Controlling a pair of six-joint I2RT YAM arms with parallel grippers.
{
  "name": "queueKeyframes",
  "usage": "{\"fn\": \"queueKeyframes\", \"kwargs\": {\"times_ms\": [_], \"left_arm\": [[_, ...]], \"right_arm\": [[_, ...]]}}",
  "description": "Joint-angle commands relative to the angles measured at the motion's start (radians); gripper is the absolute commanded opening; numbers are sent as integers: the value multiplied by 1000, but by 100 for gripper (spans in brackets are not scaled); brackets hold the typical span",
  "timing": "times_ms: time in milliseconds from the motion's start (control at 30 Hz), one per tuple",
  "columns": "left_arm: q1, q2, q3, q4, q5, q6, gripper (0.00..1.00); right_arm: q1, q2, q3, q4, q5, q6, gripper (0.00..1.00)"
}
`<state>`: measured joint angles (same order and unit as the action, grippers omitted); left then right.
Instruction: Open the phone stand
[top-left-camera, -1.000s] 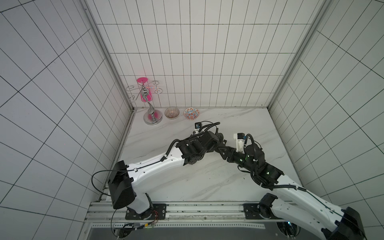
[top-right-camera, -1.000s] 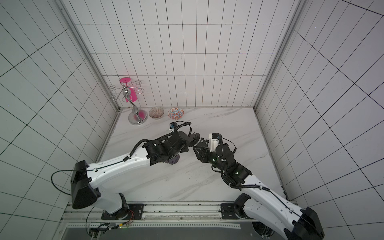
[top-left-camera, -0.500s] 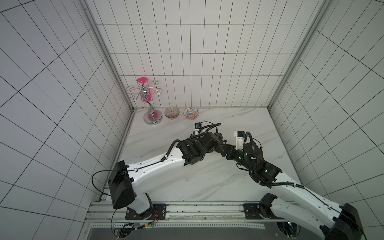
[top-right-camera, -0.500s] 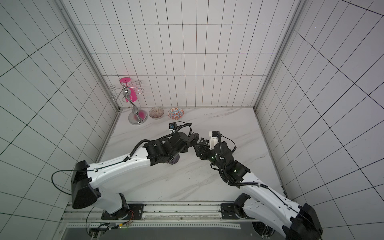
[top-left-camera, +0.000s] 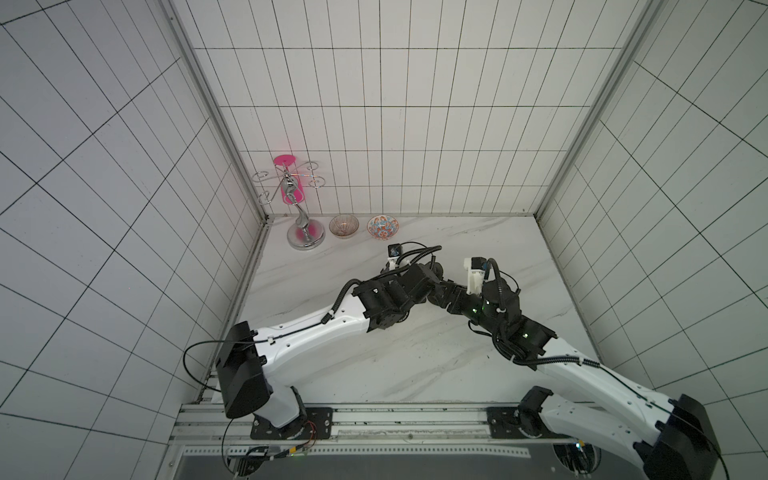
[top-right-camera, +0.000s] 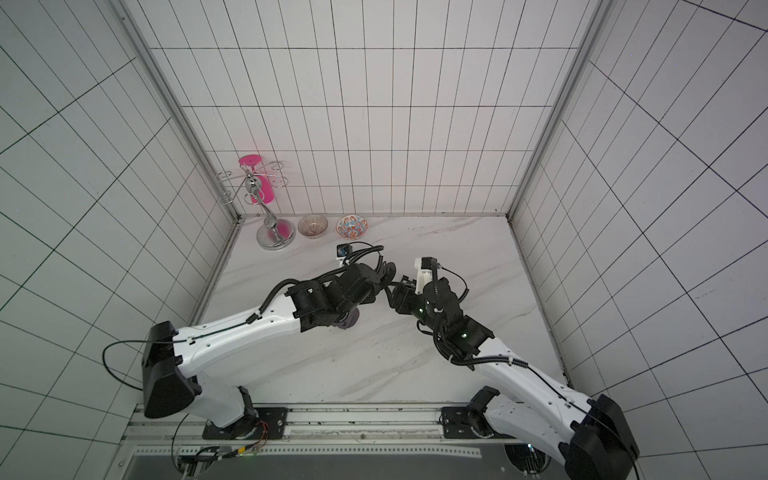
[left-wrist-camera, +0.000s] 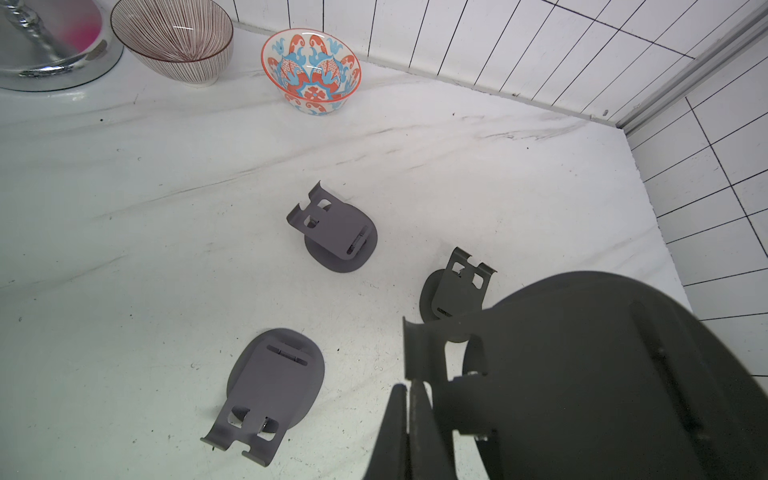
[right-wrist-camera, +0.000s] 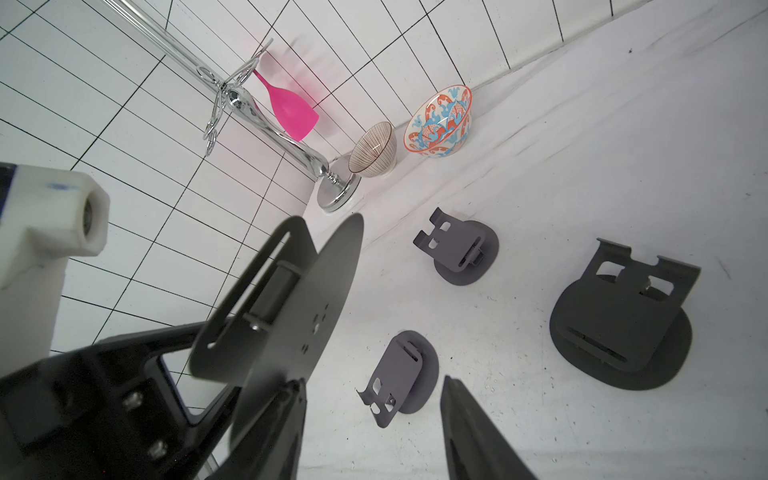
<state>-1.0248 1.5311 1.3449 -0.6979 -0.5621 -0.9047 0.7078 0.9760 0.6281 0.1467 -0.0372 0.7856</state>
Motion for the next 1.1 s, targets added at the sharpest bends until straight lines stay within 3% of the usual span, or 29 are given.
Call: {"fn": "queueKeyframes", "kwargs": {"times_ms": [0,233,433,1067], "left_arm": [[-11,-14,30,22,-24,4,0],[-11,-4,59,8,-50,8,0],[-11,0,59,0,-51,5,0],[-11,-21,39,15,-44,19,0]], "right_arm": [[12,-47,44,42,-35,12,55],[17,-151,-18,48,-30,2,57],[17,-78,23,81,-64,12,57],[15,19,58,95,-4,-2,54]]}}
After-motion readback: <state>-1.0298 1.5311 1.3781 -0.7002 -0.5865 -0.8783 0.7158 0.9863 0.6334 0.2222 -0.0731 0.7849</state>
